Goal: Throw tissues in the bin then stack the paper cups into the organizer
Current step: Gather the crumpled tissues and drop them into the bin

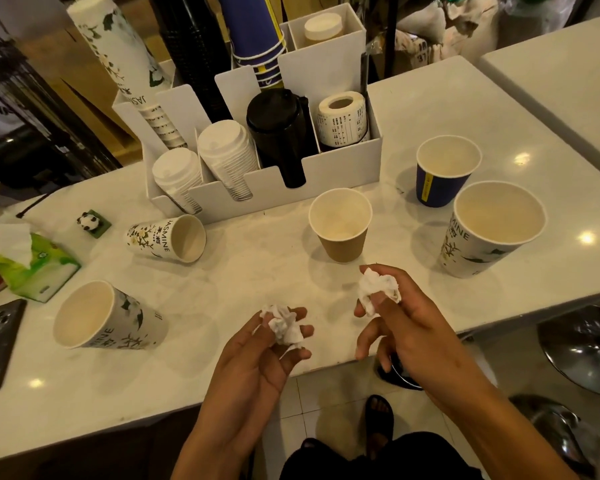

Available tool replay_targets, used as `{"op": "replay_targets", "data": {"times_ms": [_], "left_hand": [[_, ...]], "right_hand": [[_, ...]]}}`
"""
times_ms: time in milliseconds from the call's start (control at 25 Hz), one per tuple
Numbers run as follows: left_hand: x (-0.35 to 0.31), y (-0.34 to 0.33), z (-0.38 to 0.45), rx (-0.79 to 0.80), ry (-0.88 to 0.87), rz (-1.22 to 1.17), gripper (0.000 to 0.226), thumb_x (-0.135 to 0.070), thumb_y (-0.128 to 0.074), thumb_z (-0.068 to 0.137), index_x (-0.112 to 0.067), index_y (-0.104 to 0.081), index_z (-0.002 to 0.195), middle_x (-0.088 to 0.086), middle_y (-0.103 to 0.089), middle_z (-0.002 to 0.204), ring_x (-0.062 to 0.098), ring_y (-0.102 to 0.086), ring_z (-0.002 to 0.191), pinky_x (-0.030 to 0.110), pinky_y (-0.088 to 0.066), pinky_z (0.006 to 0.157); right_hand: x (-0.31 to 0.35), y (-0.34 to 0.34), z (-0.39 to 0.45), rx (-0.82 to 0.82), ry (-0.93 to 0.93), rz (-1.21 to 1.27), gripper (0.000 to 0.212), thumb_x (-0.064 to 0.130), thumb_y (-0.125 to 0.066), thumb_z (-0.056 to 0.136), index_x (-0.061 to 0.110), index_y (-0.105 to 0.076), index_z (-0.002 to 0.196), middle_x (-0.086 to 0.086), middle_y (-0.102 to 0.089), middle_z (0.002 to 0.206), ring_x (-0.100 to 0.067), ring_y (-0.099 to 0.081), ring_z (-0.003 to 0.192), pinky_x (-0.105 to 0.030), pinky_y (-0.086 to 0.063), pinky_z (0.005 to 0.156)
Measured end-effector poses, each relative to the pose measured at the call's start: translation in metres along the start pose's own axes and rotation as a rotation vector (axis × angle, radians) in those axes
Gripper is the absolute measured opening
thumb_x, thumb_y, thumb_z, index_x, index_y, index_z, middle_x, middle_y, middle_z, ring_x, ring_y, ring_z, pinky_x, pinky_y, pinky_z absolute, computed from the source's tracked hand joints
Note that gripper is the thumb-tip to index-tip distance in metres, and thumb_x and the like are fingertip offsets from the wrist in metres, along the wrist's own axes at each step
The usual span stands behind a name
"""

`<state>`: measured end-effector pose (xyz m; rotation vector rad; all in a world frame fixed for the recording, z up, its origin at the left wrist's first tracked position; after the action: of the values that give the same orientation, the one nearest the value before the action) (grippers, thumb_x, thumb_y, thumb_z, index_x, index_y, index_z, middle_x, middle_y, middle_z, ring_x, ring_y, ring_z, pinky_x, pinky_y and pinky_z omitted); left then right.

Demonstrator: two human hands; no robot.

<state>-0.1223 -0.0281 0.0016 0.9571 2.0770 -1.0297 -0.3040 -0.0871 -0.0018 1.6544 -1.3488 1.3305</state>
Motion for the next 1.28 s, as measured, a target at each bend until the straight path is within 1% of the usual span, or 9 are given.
{"op": "replay_targets", "data": {"times_ms": [200, 280, 400, 520, 640, 760, 960, 1160, 1280], "left_hand": [[-0.001, 0.006, 0.002, 0.080, 0.027, 0.127, 0.027, -0.012, -0.057, 0.084, -0.011, -0.075, 0.105, 0.016, -0.068, 0.092, 0.020, -0.056, 0.059, 0.027, -0.050, 0.047], [0.003, 0.010, -0.002, 0.121, 0.066, 0.157, 0.024, -0.018, -0.070, 0.075, -0.013, -0.078, 0.097, 0.016, -0.071, 0.092, 0.017, -0.052, 0.052, 0.025, -0.044, 0.040], [0.007, 0.026, -0.009, 0.174, 0.061, 0.239, 0.049, -0.029, -0.094, 0.050, -0.008, -0.080, 0.092, 0.015, -0.075, 0.097, 0.015, -0.058, 0.055, 0.024, -0.048, 0.044], [0.009, 0.054, -0.017, 0.169, 0.080, 0.201, 0.019, -0.008, -0.074, 0.070, -0.006, -0.081, 0.088, 0.015, -0.076, 0.099, 0.020, -0.071, 0.067, 0.025, -0.060, 0.060], [0.012, 0.080, -0.032, 0.219, 0.124, 0.189, 0.035, 0.014, -0.053, 0.082, -0.002, -0.078, 0.100, 0.018, -0.075, 0.109, 0.027, -0.075, 0.093, 0.028, -0.061, 0.081], [0.024, 0.094, -0.047, 0.310, 0.196, 0.187, 0.050, 0.026, -0.036, 0.088, 0.001, -0.066, 0.119, 0.020, -0.071, 0.119, 0.032, -0.072, 0.106, 0.031, -0.059, 0.087], [0.058, 0.091, -0.063, 0.378, 0.310, 0.243, 0.041, 0.014, -0.037, 0.095, -0.001, -0.068, 0.118, 0.021, -0.071, 0.119, 0.037, -0.071, 0.106, 0.045, -0.060, 0.086], [0.096, 0.058, -0.080, 0.423, 0.309, 0.370, 0.032, -0.009, -0.055, 0.088, -0.001, -0.067, 0.116, 0.026, -0.074, 0.102, 0.037, -0.074, 0.094, 0.036, -0.063, 0.077], [0.124, 0.024, -0.089, 0.475, 0.295, 0.477, 0.040, -0.019, -0.061, 0.082, -0.002, -0.067, 0.117, 0.022, -0.075, 0.106, 0.034, -0.074, 0.099, 0.034, -0.062, 0.083]], "right_hand": [[-0.015, 0.010, -0.013, -0.101, 0.004, -0.041, 0.036, 0.020, -0.035, 0.107, 0.040, -0.063, 0.117, 0.000, -0.063, 0.077, -0.022, -0.056, 0.049, -0.026, -0.045, 0.047], [-0.021, 0.010, -0.021, -0.172, 0.010, -0.051, 0.033, 0.020, -0.037, 0.106, 0.035, -0.065, 0.108, -0.006, -0.056, 0.069, -0.019, -0.049, 0.047, -0.027, -0.042, 0.047], [-0.032, 0.006, -0.040, -0.296, -0.014, -0.014, 0.027, 0.020, -0.038, 0.106, 0.025, -0.063, 0.098, -0.009, -0.045, 0.062, -0.020, -0.041, 0.052, -0.030, -0.037, 0.046], [-0.042, -0.011, -0.065, -0.385, -0.023, 0.036, 0.026, 0.017, -0.039, 0.105, 0.022, -0.063, 0.097, -0.009, -0.045, 0.066, -0.019, -0.041, 0.054, -0.033, -0.037, 0.047], [-0.060, -0.029, -0.096, -0.460, -0.033, 0.093, 0.023, 0.018, -0.042, 0.103, 0.022, -0.064, 0.098, -0.010, -0.047, 0.070, -0.019, -0.042, 0.055, -0.032, -0.037, 0.048], [-0.071, -0.036, -0.129, -0.503, -0.057, 0.145, 0.025, 0.020, -0.047, 0.088, 0.033, -0.065, 0.101, -0.012, -0.050, 0.076, -0.021, -0.047, 0.058, -0.034, -0.041, 0.048], [-0.076, -0.021, -0.200, -0.682, -0.060, 0.041, 0.031, 0.009, -0.039, 0.104, 0.028, -0.059, 0.117, -0.006, -0.060, 0.079, -0.019, -0.050, 0.060, -0.029, -0.044, 0.049], [-0.086, 0.018, -0.247, -0.785, -0.077, -0.058, 0.024, 0.023, -0.041, 0.105, 0.031, -0.060, 0.118, 0.004, -0.067, 0.078, -0.014, -0.055, 0.060, -0.028, -0.048, 0.056], [-0.097, 0.059, -0.267, -0.823, -0.080, -0.061, 0.023, 0.024, -0.041, 0.105, 0.029, -0.059, 0.118, 0.005, -0.068, 0.076, -0.011, -0.056, 0.059, -0.028, -0.050, 0.057]]}}
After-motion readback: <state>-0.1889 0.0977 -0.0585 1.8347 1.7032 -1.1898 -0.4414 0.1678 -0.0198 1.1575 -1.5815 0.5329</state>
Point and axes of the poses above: each hand's wrist, its own z-axis towards the middle knuckle, its own y-axis out of the back of the hand, x = y × z, the point moved 8 cm from there along z, towards the middle knuckle
